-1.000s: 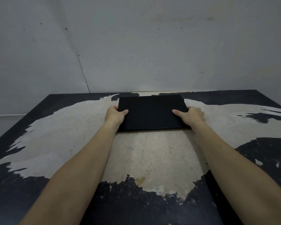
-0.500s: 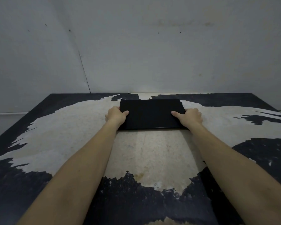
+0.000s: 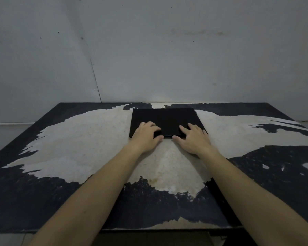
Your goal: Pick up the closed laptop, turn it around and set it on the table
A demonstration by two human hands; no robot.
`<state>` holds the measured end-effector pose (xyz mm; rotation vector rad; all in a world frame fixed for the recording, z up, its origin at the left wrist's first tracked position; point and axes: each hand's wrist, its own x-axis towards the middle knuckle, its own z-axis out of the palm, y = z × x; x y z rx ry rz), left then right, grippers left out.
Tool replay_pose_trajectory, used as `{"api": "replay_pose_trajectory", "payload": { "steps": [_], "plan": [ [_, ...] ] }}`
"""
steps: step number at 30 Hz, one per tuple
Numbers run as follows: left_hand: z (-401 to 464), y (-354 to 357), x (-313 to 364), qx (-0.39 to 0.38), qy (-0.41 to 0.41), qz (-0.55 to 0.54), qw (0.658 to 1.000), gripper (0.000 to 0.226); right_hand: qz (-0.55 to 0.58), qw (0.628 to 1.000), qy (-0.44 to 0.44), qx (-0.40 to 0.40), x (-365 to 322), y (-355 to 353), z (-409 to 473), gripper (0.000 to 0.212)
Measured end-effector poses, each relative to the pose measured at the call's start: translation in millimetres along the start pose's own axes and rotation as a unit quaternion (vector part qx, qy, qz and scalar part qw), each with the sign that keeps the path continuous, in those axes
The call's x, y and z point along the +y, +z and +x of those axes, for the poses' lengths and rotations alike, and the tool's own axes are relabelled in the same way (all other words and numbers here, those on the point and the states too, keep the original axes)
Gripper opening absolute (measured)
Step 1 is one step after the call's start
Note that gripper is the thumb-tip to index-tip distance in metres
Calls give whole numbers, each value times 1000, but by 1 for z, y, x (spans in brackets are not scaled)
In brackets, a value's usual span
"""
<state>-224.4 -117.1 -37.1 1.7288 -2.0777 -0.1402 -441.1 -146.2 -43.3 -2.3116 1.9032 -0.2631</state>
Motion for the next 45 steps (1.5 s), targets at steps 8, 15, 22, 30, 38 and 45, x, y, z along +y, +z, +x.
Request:
{"api": "replay_pose_trajectory", "payload": {
  "steps": [8,15,22,30,38,45],
  "plan": [
    [10,11,-6,5,23,77,997,38,-34,999,-8,5,0,4,10,62],
    [37,21,-13,19,15,89,996,37,-35,999,-2,-8,1,2,41,62],
    [69,29,-18,20,2,93,995,36,-26,1000,2,-14,7,2,74,61],
    [92,34,-23,20,-7,83,996,36,-19,999,13,-26,8,0,96,62],
    [92,32,-20,21,-9,58,998,38,-10,999,24,-28,3,0,95,65],
    [77,5,-4,22,-37,65,997,54,16,999,29,1,-13,-25,78,71]
  ]
}}
